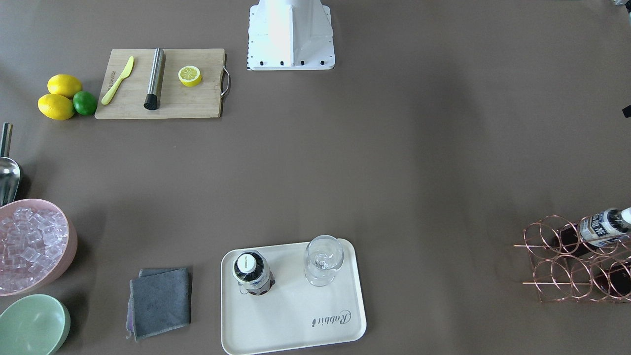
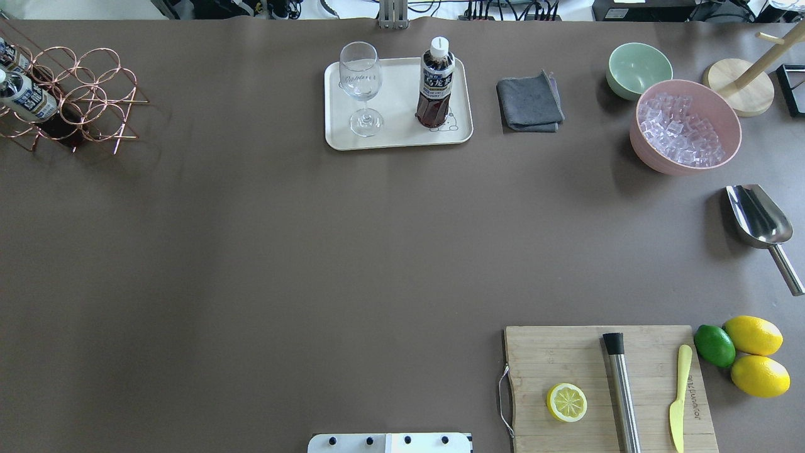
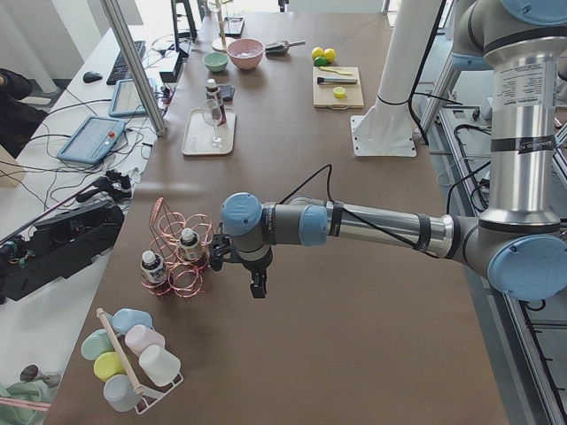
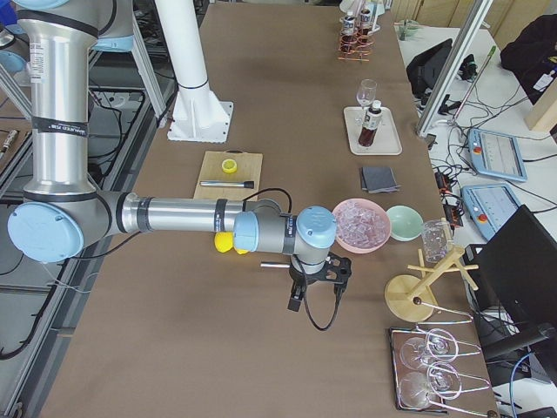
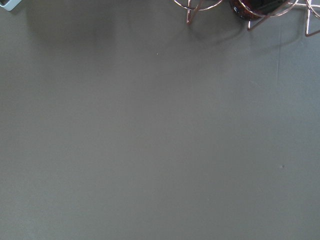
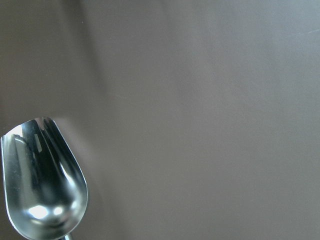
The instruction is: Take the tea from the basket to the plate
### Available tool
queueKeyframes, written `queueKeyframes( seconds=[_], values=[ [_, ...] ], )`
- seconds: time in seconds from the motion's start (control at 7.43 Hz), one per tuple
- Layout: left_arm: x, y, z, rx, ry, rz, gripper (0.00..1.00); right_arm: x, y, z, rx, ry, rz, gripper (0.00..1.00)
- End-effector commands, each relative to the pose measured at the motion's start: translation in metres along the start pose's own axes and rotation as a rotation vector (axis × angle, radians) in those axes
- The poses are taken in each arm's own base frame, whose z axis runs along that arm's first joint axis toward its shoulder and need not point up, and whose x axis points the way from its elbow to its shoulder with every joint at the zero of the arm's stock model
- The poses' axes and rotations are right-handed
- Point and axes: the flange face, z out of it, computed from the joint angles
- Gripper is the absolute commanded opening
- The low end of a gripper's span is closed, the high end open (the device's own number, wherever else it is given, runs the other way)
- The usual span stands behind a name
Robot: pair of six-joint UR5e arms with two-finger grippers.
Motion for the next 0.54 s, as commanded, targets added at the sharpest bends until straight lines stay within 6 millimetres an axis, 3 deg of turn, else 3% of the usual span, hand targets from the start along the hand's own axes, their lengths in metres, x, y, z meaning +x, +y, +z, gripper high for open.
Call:
queueKeyframes(
  seconds=[0.0,0.4],
  values=[
    [-0.003,0.003,0.003,-0.009,-0.002,0.057,0.98,-0.017,-0.001,-0.008,0.019,0.008,-0.069,1.0],
    [-0.018,0.004,0.016,-0.038,0.0,0.121,0.98,-0.026,0.003,-0.019,0.042,-0.008,-0.086,1.0]
  ],
)
